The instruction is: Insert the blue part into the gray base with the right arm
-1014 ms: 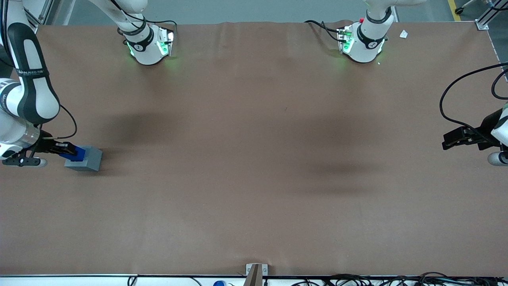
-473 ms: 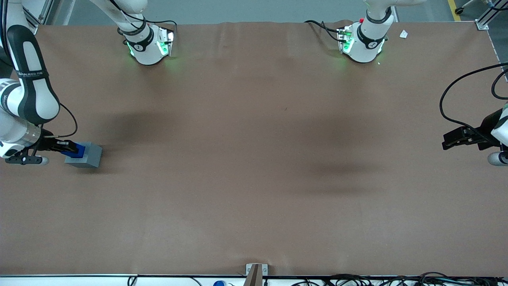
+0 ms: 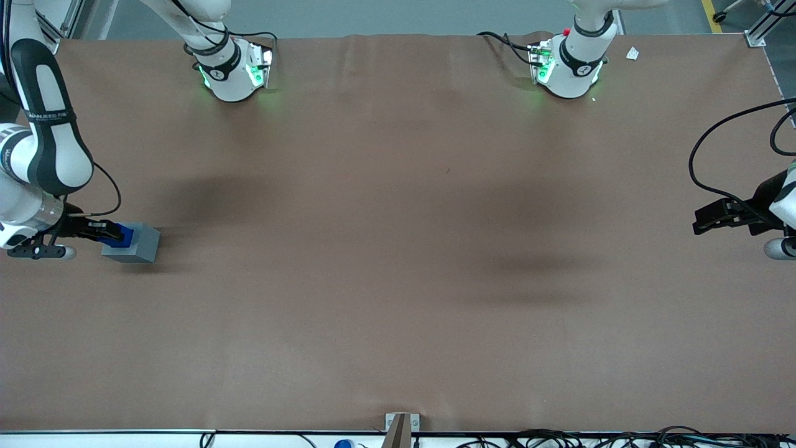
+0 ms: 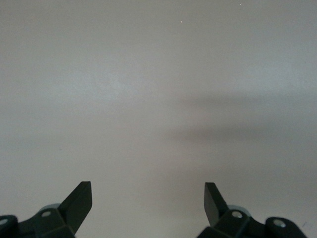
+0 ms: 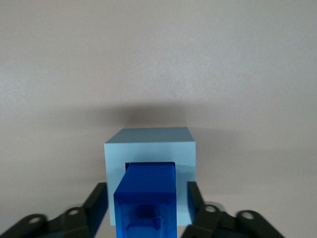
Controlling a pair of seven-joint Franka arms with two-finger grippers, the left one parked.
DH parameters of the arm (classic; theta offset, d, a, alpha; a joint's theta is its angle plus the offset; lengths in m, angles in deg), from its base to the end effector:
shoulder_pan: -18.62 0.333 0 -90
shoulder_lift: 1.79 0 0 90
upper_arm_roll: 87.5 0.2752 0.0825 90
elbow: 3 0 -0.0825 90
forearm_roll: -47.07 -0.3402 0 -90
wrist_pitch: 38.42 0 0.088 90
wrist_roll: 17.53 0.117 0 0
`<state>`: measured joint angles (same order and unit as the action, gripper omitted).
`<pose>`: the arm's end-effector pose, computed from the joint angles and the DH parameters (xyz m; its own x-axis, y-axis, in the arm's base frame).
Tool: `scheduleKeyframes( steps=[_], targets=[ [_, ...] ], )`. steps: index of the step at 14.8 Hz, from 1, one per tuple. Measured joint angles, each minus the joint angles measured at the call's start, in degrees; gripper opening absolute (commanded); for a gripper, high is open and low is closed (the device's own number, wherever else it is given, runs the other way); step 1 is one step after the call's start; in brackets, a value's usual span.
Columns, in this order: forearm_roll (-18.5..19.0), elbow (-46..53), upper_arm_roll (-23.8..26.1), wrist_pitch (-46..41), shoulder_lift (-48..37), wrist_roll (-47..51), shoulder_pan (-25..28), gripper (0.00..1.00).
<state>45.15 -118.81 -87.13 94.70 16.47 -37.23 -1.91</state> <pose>0.5189 -0.1897 0.2727 0.9995 -0.0313 -0.0071 -0.0315 -0.9990 -0.0303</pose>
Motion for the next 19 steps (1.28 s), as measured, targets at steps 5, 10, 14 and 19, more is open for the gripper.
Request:
scheduleKeyframes(
  steps=[5,10,14,19],
  targets=[
    [0.0,4.7,0.6,-5.7,-1.5,0.0,0.9,1.00],
    [0.0,5.8,1.0,-10.3,-8.7,8.0,6.8,1.00],
    [0.0,5.8,1.2,-13.3,-13.1,14.6,12.0,1.00],
    [0.0,5.8,1.2,-19.9,-20.1,17.0,15.1,1.00]
  ],
)
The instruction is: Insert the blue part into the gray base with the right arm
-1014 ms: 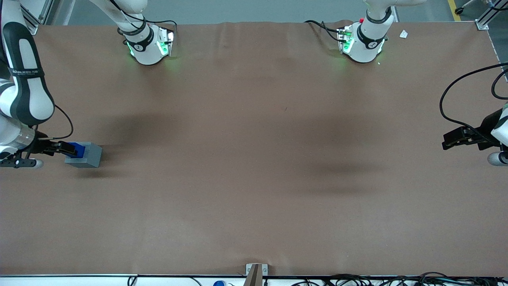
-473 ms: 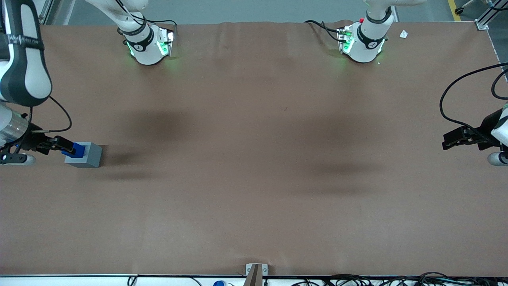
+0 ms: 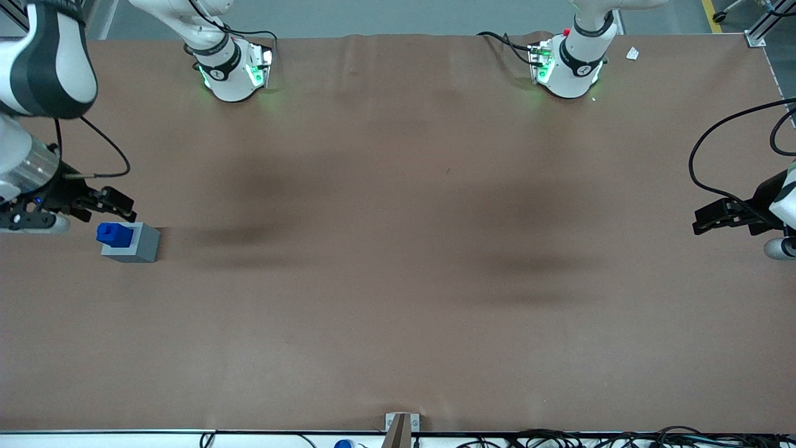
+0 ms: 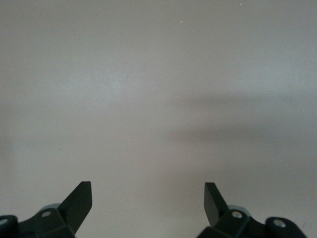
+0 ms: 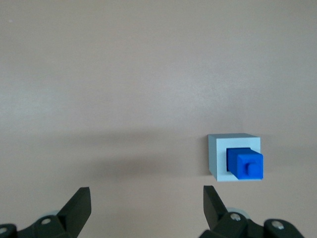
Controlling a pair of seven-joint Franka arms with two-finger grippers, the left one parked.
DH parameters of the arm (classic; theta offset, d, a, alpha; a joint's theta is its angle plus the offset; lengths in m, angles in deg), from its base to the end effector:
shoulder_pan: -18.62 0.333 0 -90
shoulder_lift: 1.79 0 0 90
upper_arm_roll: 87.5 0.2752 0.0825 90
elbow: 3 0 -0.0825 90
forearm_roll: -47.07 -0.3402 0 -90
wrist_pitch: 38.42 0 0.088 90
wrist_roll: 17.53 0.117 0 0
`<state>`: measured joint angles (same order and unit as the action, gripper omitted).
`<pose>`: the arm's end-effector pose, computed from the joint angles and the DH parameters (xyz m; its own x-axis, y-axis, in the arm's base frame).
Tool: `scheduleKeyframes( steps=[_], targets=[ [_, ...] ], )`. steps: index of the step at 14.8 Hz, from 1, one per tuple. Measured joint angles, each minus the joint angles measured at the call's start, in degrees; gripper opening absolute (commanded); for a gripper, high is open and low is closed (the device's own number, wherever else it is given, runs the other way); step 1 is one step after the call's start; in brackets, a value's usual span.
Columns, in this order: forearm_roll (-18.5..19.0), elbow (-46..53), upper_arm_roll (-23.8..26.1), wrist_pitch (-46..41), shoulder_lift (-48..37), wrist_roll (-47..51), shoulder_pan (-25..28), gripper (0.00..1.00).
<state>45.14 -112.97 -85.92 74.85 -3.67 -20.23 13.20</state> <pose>0.5197 -0.0323 0.4750 0.9953 -0.0329 0.0914 -0.0305 -0.9992 -0.0268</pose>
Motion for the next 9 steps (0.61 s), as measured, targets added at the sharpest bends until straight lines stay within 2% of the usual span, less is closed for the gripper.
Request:
scheduleKeyframes(
  steps=[4,9],
  targets=[
    [0.1,1.2,0.0,-6.7,-5.8,0.0,0.3,1.00],
    [0.1,10.1,-0.6,-16.5,-6.8,0.0,0.3,1.00]
  ],
)
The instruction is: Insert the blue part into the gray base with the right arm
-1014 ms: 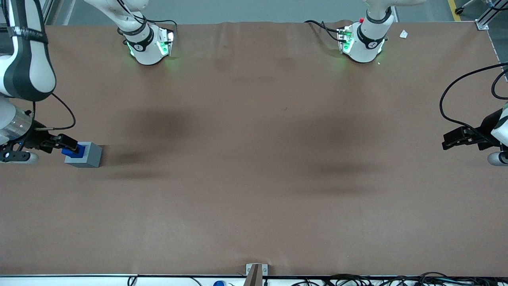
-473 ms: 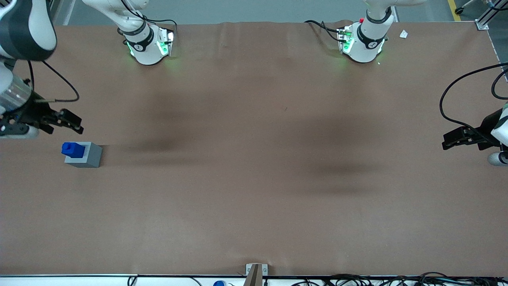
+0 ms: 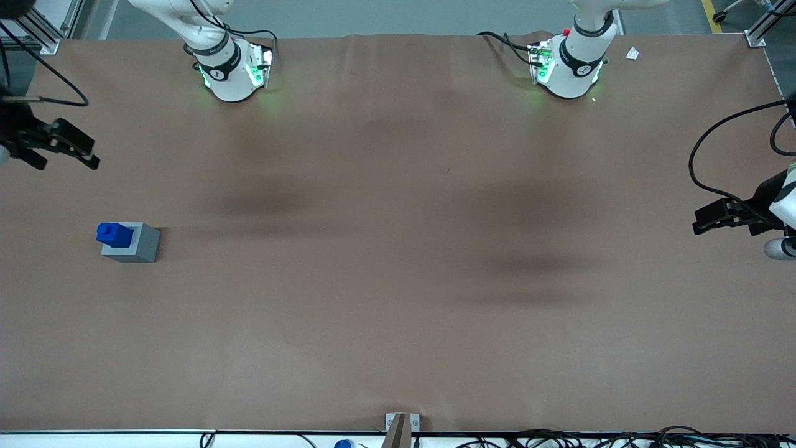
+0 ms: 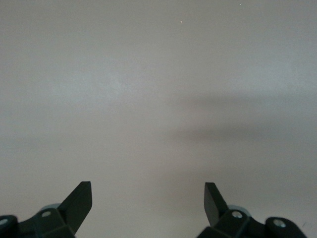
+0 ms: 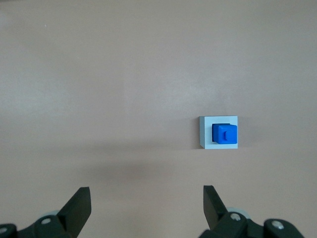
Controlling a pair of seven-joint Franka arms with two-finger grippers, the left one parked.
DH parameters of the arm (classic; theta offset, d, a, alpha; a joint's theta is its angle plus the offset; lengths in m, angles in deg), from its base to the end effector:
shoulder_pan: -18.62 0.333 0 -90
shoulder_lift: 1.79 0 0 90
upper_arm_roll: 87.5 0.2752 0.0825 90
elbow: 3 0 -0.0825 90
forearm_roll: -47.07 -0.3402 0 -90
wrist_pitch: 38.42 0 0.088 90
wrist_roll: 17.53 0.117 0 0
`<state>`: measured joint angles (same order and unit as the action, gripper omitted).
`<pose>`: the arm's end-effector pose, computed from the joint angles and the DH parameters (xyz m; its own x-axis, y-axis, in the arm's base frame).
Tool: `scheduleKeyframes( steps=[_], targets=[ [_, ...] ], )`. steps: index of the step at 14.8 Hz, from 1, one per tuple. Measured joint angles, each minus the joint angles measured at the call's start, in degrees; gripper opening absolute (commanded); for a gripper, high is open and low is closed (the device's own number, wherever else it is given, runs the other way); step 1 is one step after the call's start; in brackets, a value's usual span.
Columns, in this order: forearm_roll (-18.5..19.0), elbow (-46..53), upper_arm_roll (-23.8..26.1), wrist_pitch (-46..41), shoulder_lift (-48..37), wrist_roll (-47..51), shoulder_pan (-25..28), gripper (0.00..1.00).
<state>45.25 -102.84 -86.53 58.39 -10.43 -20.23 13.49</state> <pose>0.4801 -0.0310 0.5850 0.9947 -0.0288 0.0990 -0.0265 -0.9993 -0.0246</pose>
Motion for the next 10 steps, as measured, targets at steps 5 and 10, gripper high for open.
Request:
scheduleKeyframes(
  steps=[5,10],
  targets=[
    [0.0,4.6,-0.4,-4.8,0.0,0.0,0.0,1.00],
    [0.1,5.2,-0.6,-5.3,0.1,0.0,-0.1,1.00]
  ],
)
